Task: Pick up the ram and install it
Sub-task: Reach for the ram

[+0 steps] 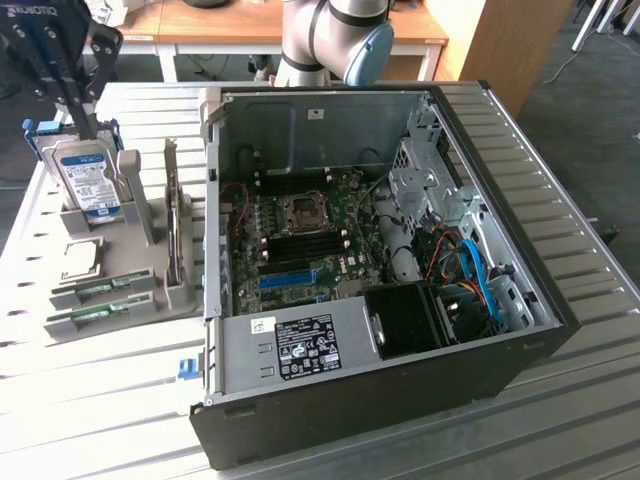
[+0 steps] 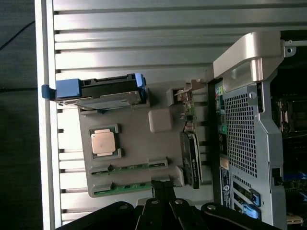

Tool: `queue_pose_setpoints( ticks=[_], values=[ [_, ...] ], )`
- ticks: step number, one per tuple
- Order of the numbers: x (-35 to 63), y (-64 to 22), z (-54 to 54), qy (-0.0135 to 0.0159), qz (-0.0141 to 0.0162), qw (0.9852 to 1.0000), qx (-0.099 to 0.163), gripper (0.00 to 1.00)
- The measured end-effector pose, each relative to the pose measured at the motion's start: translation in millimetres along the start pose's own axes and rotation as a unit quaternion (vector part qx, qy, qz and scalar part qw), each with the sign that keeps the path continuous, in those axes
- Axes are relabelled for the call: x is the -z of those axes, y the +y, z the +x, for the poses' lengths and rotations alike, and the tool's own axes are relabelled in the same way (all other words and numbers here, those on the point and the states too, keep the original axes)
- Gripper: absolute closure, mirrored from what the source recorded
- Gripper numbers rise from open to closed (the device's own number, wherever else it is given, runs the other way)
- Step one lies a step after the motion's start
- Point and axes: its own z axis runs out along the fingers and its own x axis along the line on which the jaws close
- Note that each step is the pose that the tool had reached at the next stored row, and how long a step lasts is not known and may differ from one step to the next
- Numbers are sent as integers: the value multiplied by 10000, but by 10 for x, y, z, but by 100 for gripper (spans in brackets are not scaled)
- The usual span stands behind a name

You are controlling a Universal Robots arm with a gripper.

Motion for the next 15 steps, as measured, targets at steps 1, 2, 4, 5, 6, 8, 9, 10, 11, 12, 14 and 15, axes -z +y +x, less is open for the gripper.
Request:
queue_pose_setpoints(
  ticks=[1, 2, 4, 5, 6, 8, 9, 10, 11, 12, 14, 15],
  values=[
    [0, -2, 22, 0, 2, 10000, 0, 89],
    [-1, -3, 46, 0, 4, 10000, 0, 89],
    [-2, -7, 91, 1, 9, 10000, 0, 89],
    [-2, -9, 114, 1, 11, 10000, 0, 89],
    [-2, -11, 139, 1, 13, 10000, 0, 89],
    [-3, -14, 180, 1, 17, 10000, 0, 89],
    [-3, -16, 202, 1, 19, 10000, 0, 89],
    [-4, -18, 223, 1, 20, 10000, 0, 89],
    [-4, -19, 243, 1, 22, 10000, 0, 89],
    [-4, -21, 261, 2, 23, 10000, 0, 89],
    [-5, -23, 295, 3, 25, 10000, 0, 89],
    [-6, -25, 312, 3, 26, 10000, 0, 89]
  ],
)
